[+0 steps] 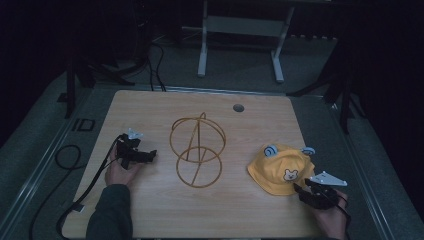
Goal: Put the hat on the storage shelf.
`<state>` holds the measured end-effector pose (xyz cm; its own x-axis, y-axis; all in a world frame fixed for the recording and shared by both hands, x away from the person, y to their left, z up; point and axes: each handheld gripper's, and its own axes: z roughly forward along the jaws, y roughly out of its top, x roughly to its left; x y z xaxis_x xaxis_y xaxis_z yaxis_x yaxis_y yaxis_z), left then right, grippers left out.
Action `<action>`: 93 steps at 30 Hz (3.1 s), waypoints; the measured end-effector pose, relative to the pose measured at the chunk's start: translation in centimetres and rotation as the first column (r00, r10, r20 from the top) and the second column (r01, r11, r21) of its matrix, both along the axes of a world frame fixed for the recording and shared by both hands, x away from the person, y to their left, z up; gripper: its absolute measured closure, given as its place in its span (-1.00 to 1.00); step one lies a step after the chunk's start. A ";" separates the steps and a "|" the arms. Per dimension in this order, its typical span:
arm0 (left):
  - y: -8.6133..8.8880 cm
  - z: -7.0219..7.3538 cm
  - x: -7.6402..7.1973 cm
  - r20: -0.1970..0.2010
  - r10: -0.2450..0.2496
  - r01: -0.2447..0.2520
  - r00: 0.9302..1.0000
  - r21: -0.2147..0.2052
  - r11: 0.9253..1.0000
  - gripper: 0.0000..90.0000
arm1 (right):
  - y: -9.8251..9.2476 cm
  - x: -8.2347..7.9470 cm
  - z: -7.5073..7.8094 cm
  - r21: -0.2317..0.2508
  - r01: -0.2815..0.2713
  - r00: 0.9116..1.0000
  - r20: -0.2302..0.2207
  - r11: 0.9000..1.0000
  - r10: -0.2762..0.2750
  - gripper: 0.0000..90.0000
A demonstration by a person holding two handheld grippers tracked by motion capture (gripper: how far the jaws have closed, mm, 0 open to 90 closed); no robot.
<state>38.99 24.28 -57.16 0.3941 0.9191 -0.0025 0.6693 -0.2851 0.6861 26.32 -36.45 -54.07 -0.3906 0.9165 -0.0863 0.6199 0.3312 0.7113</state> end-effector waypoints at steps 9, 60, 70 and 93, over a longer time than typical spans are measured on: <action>0.0 0.0 0.0 0.000 0.001 -0.001 1.000 -0.001 1.000 -0.96 | 0.6 0.0 0.1 -0.002 -0.015 1.000 -0.013 1.000 0.015 0.11; 0.0 0.0 0.0 0.001 0.003 -0.003 1.000 -0.002 1.000 -0.96 | 4.1 1.6 9.0 -0.272 -0.477 0.879 -0.178 0.836 0.443 0.12; 0.0 0.0 0.0 0.001 0.003 -0.003 1.000 -0.002 1.000 -0.96 | 4.4 3.0 10.9 -0.313 -0.502 0.865 -0.190 0.806 0.465 0.10; 0.0 0.0 0.0 0.001 0.002 -0.002 1.000 -0.002 1.000 -0.96 | 4.9 7.1 13.5 -0.356 -0.519 0.855 -0.234 0.777 0.464 -0.01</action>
